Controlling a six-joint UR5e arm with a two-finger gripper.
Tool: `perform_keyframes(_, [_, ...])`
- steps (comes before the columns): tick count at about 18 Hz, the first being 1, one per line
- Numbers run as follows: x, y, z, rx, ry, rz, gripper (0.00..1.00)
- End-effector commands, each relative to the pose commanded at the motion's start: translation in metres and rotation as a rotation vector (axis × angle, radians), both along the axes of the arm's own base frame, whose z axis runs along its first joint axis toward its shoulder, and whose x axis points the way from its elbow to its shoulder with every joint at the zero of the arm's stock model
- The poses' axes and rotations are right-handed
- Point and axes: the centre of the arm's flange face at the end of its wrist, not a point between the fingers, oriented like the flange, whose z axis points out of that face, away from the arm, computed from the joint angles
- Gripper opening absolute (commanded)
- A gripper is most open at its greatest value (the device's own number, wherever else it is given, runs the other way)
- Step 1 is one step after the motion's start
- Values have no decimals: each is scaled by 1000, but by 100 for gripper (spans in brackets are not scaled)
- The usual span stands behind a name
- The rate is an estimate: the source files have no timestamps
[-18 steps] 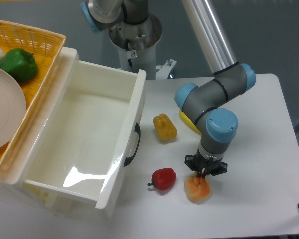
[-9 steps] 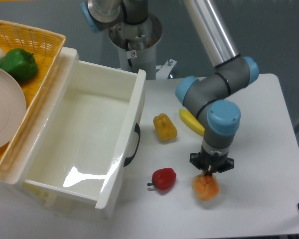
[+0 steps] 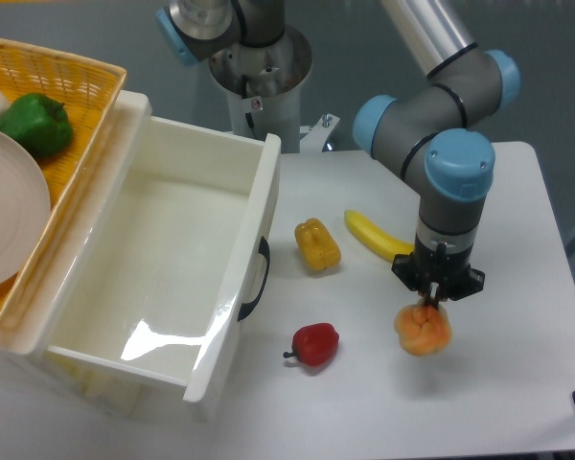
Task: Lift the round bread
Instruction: 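Lift the held bread bun and carry it away from the red pepper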
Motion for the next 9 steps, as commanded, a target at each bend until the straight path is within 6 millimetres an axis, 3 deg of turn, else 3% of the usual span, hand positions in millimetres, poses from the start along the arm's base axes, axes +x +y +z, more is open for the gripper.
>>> perform_keyframes(6, [-22,-32,12,-40,40,-74,0])
perform_keyframes(9, [-37,-48,13,-98,71,-214,0])
